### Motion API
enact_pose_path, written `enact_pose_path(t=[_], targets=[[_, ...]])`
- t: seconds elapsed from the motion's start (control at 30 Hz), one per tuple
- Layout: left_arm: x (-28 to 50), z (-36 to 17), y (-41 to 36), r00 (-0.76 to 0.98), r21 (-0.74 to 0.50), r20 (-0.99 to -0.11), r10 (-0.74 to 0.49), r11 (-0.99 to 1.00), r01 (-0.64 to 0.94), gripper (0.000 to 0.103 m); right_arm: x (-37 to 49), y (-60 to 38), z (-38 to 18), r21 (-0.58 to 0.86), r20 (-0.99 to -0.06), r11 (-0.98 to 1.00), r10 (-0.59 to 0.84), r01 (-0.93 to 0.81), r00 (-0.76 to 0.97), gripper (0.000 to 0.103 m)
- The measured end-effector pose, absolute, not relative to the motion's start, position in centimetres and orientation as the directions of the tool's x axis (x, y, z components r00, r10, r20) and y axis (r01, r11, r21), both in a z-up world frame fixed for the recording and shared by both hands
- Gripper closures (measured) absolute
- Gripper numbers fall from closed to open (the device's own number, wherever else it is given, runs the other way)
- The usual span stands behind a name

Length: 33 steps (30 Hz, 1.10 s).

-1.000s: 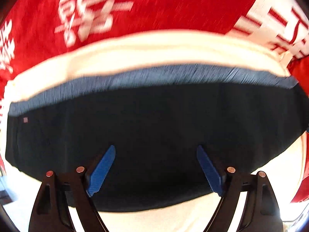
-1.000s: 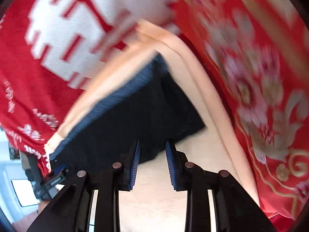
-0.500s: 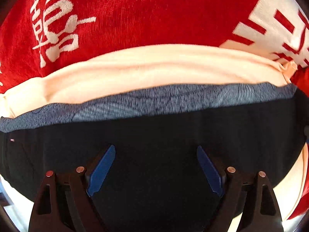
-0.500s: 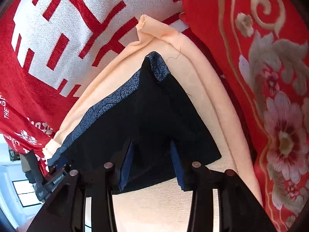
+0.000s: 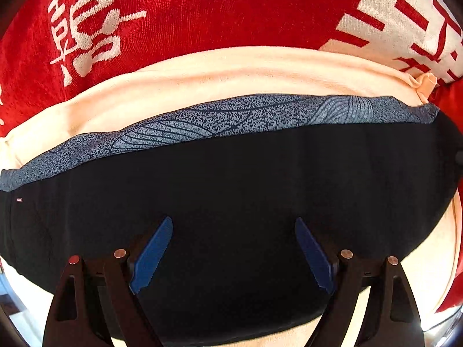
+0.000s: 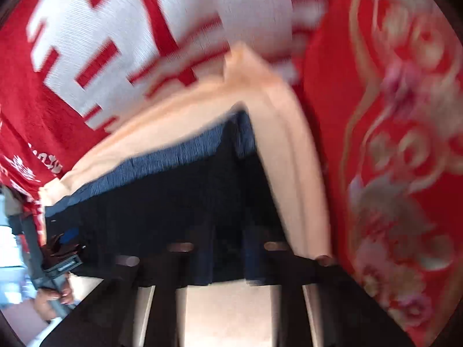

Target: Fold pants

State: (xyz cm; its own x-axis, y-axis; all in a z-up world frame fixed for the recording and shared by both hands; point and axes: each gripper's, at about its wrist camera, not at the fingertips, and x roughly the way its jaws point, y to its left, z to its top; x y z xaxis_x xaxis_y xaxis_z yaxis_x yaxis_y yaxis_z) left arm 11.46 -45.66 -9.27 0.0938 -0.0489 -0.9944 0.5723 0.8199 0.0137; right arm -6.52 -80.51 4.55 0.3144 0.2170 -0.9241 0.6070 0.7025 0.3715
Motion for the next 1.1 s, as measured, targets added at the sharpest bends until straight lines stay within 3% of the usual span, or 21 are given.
enact_pose_path(t=[0.1,0.2,0.33,0.43,0.5,0.63,0.8,0.83,0.87,1.0,1.1], targets=[[10.4,-8.5,-44.9,0.064,-0.011,-0.996,-0.06,0.81,0.587,0.016,-7.8,-79.0,5.7,0.292,-0.947,0.785,0.159,0.546,0.278,0.088],[9.4,-9.2,-44.2,0.083,-0.002,-0.994,-0.066,0.798,0.603,0.013,-8.6,-78.3,3.2,0.242,-0.969,0.817,0.174,0.523,0.178,0.083],[9.0,-9.2,-43.8,0.081,-0.004,-0.995,-0.062,0.818,0.575,0.009,-8.8,-79.1,4.5,0.248,-0.962,0.763,0.123,0.597,0.243,0.058],[9.0,-8.9,-43.8,0.082,0.014,-0.996,-0.043,0.806,0.591,0.009,-9.6,-78.7,8.1,0.166,-0.96,0.731,-0.034,0.662,0.279,0.058],[9.6,-8.1,-44.2,0.082,0.021,-0.996,-0.034,0.811,0.585,0.009,-9.9,-78.1,9.9,0.19,-0.939,0.737,-0.056,0.649,0.339,0.058],[9.6,-7.7,-43.7,0.088,0.036,-0.996,-0.016,0.828,0.56,0.009,-8.0,-75.6,9.7,0.29,-0.923,0.779,0.075,0.556,0.377,0.058],[9.8,-7.6,-41.0,0.093,0.048,-0.996,-0.002,0.845,0.533,0.009,-8.1,-75.8,4.9,0.235,-0.958,0.767,0.079,0.597,0.276,0.058],[10.1,-7.7,-40.1,0.088,0.038,-0.996,-0.009,0.855,0.518,0.009,-8.7,-76.6,3.7,0.213,-0.969,0.737,0.074,0.642,0.237,0.069],[10.5,-7.7,-39.1,0.085,0.032,-0.996,-0.013,0.865,0.501,0.009,-9.6,-77.5,3.5,0.244,-0.962,0.689,0.083,0.682,0.26,0.073],[11.8,-7.4,-35.4,0.089,0.032,-0.996,-0.009,0.892,0.451,0.009,-11.4,-77.3,5.8,0.243,-0.96,0.61,0.039,0.755,0.277,0.062],[12.7,-5.8,-32.2,0.093,0.002,-0.995,-0.042,0.904,0.427,0.009,-11.3,-73.5,6.4,0.44,-0.896,0.561,0.223,0.701,0.384,0.06]])
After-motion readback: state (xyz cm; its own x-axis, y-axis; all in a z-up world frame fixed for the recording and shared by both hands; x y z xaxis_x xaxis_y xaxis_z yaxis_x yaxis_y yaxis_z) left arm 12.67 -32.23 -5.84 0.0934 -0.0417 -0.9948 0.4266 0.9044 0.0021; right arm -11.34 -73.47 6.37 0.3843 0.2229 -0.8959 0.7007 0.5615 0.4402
